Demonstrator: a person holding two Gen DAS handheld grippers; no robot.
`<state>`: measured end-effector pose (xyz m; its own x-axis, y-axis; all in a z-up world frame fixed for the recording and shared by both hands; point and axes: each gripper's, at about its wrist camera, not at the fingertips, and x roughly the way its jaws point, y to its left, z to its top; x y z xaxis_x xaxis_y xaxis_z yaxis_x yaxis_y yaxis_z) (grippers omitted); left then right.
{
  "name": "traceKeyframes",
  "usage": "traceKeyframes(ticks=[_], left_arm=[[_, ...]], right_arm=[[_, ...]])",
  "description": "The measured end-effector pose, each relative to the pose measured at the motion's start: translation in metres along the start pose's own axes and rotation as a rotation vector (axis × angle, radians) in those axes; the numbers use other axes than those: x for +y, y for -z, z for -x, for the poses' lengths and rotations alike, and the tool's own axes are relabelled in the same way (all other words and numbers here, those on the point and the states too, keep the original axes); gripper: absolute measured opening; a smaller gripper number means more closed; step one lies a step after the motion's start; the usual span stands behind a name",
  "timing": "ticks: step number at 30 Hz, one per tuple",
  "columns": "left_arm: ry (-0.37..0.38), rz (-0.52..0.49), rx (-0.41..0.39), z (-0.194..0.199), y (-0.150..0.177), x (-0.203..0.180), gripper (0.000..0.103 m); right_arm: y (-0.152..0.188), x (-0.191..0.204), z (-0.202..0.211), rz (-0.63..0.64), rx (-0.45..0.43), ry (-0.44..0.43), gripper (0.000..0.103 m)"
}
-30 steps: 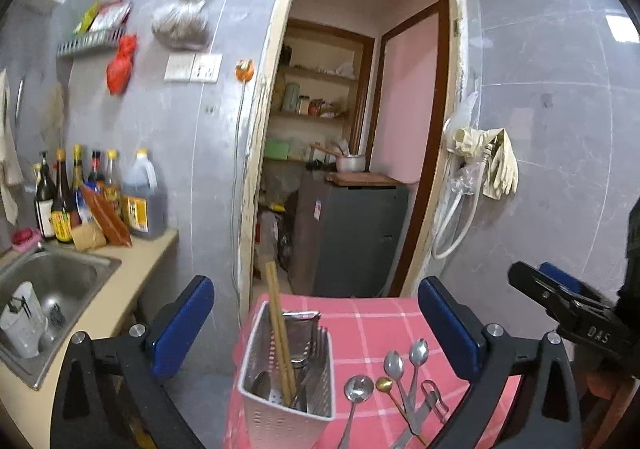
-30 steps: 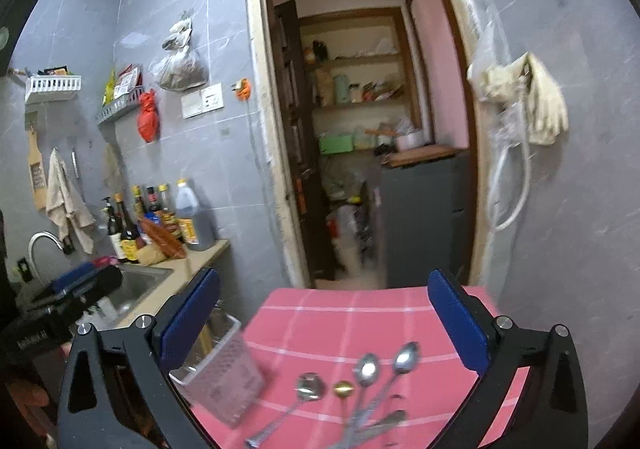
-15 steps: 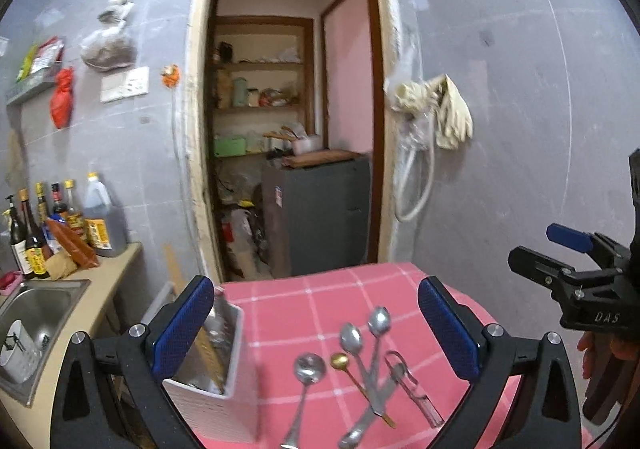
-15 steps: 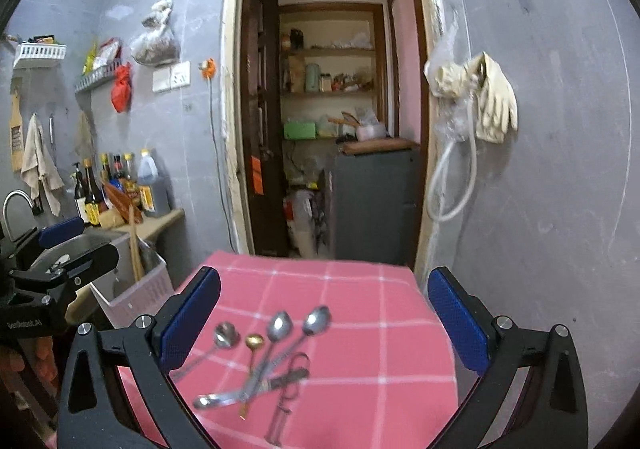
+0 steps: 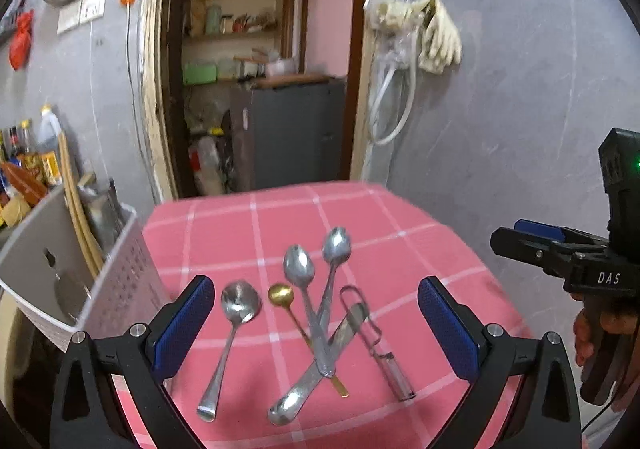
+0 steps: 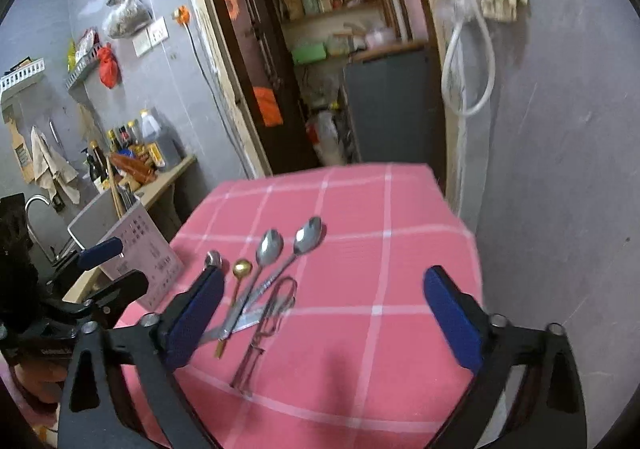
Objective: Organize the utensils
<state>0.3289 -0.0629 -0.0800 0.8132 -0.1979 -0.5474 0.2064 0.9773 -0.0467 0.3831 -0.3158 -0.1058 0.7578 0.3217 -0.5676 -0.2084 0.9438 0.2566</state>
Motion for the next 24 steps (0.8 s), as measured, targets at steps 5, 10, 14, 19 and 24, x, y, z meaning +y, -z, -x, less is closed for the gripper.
traceKeyframes(ticks=[5, 10, 14, 19, 24], left_arm=[[-0.086, 0.029, 0.111, -0.035, 0.011, 0.008, 0.087], [-0.174, 0.038, 0.209, -0.066, 0.018, 0.017, 0.070], [-0.227, 0.051, 0.267, -0.088, 0.022, 0.022, 0.062], [-0.250, 0.090, 0.302, -0.106, 0.025, 0.030, 0.057], [-0.269, 0.099, 0.329, -0.118, 0.027, 0.035, 0.051]], right_arm=[[0.018, -0.009, -0.044, -0.022, 0.107, -0.048, 0.058], [0.030, -0.006, -0.084, -0.028, 0.192, -0.098, 0.047], [0.035, -0.001, -0.110, -0.048, 0.236, -0.132, 0.046], [0.037, 0.013, -0.139, -0.048, 0.273, -0.156, 0.045], [0.038, 0.029, -0.156, -0.031, 0.298, -0.176, 0.045]])
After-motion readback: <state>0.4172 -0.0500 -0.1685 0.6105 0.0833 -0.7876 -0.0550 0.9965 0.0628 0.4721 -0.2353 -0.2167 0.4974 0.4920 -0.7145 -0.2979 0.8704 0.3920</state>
